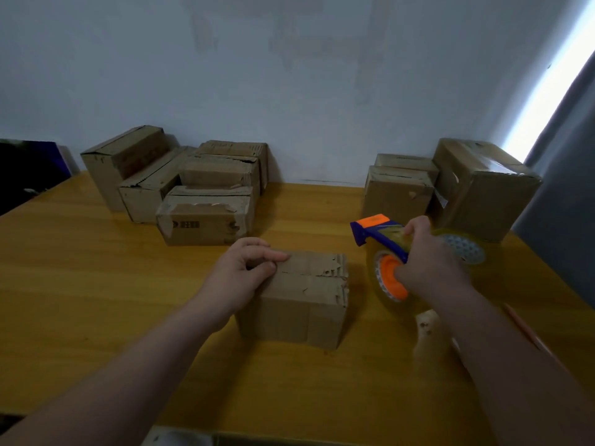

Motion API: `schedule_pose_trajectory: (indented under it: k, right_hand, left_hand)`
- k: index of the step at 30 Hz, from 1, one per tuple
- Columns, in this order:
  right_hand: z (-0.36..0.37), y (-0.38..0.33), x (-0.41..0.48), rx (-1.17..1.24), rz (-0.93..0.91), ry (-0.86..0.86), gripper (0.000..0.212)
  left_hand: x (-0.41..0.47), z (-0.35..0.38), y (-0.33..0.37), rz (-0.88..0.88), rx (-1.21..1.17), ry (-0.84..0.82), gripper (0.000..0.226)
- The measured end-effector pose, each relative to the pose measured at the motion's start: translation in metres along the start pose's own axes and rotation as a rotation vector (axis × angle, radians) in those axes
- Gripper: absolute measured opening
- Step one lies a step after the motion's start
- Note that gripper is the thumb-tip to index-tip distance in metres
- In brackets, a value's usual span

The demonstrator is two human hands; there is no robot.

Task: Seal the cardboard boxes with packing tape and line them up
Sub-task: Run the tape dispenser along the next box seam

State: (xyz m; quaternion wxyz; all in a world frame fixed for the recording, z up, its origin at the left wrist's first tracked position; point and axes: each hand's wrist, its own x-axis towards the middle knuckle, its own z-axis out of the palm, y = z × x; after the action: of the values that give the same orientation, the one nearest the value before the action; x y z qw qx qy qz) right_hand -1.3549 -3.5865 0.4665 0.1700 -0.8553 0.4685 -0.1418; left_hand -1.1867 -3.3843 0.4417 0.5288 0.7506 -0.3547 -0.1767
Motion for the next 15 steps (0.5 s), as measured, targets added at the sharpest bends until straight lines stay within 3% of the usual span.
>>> schedule_pose_trajectory:
  k: [4,10,15]
  right_hand:
    - [-0.007,0.0,-0.002,0.058,-0.082,-0.002,0.057]
    - [-0.069,-0.03,-0.013,0.211,-0.352,0.185,0.062]
    - [-0.095,-0.061,-0.027,0.306,-0.508,-0.065,0.063]
  left_hand:
    - [0.005,0.006,0.003,-0.017,-0.036,-0.028,0.026]
    - [0.011,0.011,0.007,-0.03,-0.049,-0.073,0.028]
    - [0.008,0.009,0.009,0.002,-0.027,-0.106,0.027]
